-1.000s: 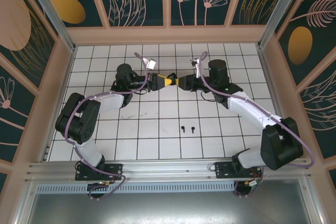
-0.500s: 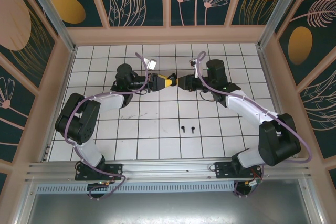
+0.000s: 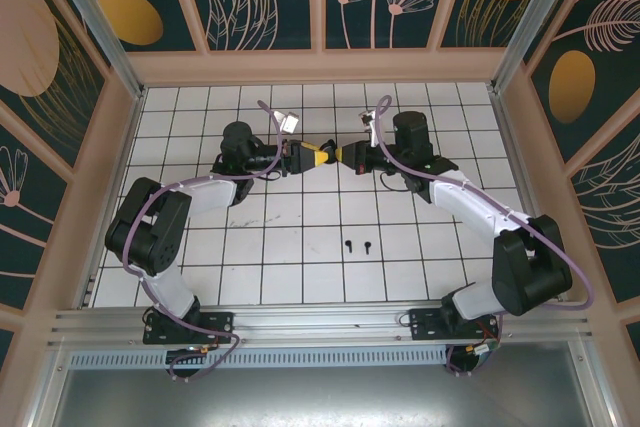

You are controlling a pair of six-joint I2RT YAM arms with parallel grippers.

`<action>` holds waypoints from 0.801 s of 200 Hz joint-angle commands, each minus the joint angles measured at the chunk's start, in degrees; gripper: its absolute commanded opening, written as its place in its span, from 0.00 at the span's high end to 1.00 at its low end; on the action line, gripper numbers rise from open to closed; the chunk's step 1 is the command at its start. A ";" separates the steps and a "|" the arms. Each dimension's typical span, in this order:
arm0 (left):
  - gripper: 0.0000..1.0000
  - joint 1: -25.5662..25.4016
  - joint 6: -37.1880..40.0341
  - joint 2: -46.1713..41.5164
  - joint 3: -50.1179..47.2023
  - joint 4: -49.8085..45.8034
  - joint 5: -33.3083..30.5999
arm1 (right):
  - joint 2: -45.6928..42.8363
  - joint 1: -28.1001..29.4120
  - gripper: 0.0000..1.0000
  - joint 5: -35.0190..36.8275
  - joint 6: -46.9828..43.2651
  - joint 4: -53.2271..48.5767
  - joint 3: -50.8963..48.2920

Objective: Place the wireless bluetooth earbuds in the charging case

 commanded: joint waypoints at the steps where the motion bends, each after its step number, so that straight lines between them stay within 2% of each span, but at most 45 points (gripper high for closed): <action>1: 1.00 -0.91 1.09 -1.04 1.38 1.76 1.26 | 0.04 0.33 1.00 -0.77 -0.42 1.43 1.94; 7: 1.00 -0.91 1.16 -1.04 1.44 1.57 0.83 | -0.01 0.29 1.00 -0.57 -0.51 1.33 1.92; 28: 0.62 -0.91 3.23 -1.60 1.22 -0.56 -1.53 | -0.35 0.37 1.00 1.61 -0.22 0.45 2.29; 48: 0.46 -0.83 6.75 -1.92 1.20 -3.69 -4.40 | -0.78 0.33 1.00 6.07 -0.83 -2.03 2.76; 100: 0.38 0.97 19.69 -5.32 6.50 -20.61 -5.34 | -0.41 -0.51 1.00 15.29 -8.98 -13.36 7.19; 160: 0.32 1.70 41.11 -1.83 20.04 -53.14 0.85 | 2.81 -0.16 1.00 23.12 -22.28 -23.44 13.78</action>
